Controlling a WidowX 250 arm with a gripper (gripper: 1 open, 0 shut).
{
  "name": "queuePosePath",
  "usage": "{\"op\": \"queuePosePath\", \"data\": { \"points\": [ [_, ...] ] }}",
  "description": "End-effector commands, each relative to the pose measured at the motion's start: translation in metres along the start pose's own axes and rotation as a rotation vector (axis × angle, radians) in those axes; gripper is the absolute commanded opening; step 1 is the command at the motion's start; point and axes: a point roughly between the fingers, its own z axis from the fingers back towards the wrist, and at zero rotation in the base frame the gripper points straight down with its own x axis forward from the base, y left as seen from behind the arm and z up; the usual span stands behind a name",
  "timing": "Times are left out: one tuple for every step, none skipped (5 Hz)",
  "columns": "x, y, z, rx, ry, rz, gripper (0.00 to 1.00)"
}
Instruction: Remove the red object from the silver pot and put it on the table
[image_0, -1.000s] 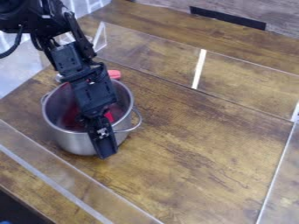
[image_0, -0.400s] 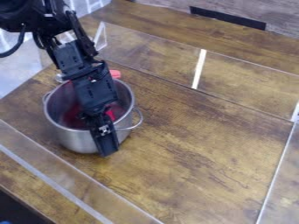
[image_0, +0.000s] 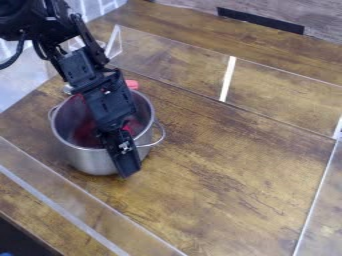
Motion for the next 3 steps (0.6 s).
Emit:
{"op": "queuePosePath", "data": {
  "points": [
    [-0.009, 0.012, -0.001, -0.027, 0.027, 0.025, 0.00],
    [-0.009, 0.026, 0.004, -0.035, 0.035, 0.015, 0.00],
    [-0.020, 0.018, 0.006, -0.032, 0.016, 0.054, 0.00]
  ]
}}
